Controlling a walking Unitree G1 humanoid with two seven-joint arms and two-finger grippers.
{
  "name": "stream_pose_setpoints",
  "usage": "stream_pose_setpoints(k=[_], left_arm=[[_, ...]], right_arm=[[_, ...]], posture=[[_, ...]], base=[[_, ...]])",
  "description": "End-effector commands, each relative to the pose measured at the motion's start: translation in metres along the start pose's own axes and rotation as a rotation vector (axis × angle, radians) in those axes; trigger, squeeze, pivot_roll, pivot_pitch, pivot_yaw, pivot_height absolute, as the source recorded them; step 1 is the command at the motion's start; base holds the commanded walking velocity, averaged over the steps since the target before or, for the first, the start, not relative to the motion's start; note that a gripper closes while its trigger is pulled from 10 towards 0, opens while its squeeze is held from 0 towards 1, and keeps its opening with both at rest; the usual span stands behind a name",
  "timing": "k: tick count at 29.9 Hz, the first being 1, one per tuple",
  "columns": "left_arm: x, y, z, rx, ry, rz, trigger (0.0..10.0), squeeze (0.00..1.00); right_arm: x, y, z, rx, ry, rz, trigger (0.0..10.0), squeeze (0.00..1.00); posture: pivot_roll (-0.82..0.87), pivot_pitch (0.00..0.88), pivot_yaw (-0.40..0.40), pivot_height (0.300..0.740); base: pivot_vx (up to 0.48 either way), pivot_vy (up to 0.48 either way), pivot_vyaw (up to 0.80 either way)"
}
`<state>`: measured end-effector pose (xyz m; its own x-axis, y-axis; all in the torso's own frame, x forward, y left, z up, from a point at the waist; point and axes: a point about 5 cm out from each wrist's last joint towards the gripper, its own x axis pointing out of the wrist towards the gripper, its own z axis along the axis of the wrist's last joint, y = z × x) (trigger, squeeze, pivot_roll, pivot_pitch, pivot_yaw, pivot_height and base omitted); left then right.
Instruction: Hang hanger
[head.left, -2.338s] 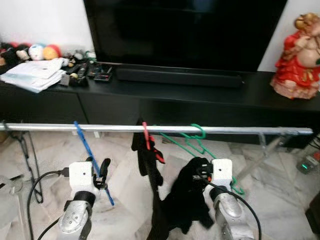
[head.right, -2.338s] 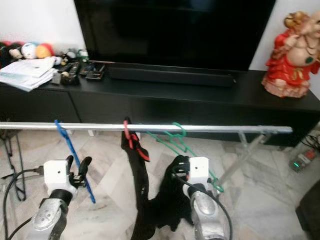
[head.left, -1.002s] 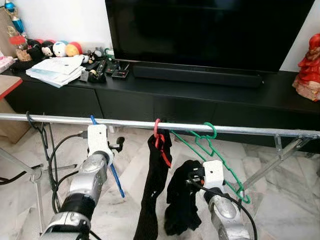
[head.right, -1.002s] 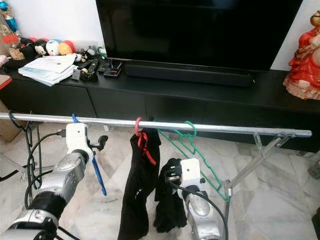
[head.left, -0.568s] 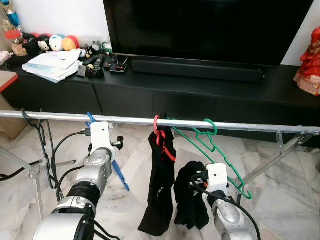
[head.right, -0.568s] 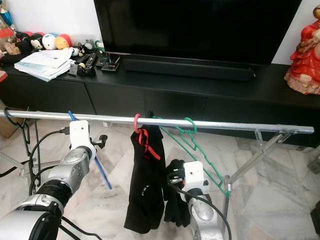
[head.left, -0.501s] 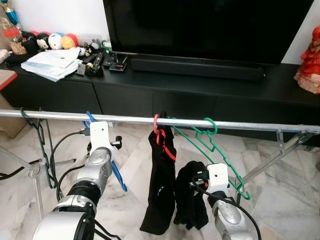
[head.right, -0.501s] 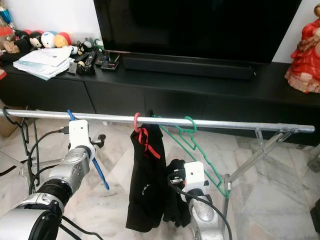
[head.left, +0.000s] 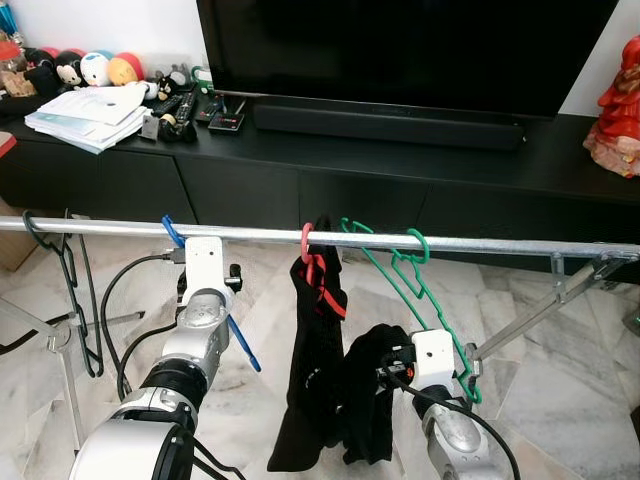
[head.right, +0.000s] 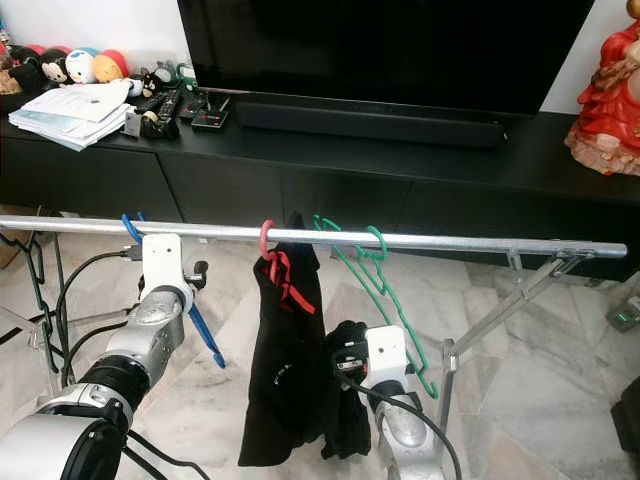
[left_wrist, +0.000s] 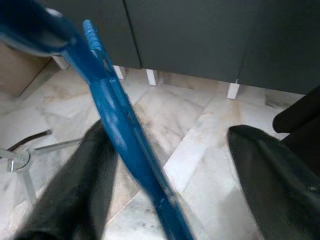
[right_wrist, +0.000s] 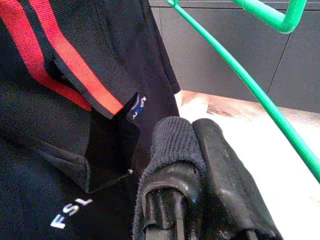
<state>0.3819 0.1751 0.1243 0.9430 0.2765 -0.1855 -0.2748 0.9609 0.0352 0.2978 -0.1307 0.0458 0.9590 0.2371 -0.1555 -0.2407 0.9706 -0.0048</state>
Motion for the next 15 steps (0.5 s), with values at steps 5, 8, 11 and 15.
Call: stream_pose_setpoints(k=[5, 8, 11, 15], left_arm=[[-0.002, 0.002, 0.01, 0.031, -0.05, 0.045, 4.4, 0.0], [-0.003, 0.004, 0.013, 0.033, -0.062, 0.062, 10.0, 0.0], [-0.005, 0.003, 0.014, 0.039, -0.048, 0.047, 10.0, 0.0], [-0.01, 0.005, 0.017, 0.047, -0.041, 0.046, 10.0, 0.0]], right_arm=[[0.0, 0.003, 0.004, 0.003, -0.017, 0.009, 10.0, 0.0], [0.001, 0.003, 0.005, 0.003, -0.018, 0.01, 10.0, 0.0], [0.002, 0.004, 0.005, 0.002, -0.019, 0.011, 10.0, 0.0], [0.002, 0.004, 0.005, 0.001, -0.016, 0.015, 10.0, 0.0]], posture=[[0.05, 0.168, 0.025, 0.74], [0.05, 0.164, 0.025, 0.74], [0.05, 0.154, 0.027, 0.74], [0.06, 0.144, 0.026, 0.74]], base=[[0.0, 0.0, 0.0], [0.0, 0.0, 0.0], [0.0, 0.0, 0.0], [0.0, 0.0, 0.0]])
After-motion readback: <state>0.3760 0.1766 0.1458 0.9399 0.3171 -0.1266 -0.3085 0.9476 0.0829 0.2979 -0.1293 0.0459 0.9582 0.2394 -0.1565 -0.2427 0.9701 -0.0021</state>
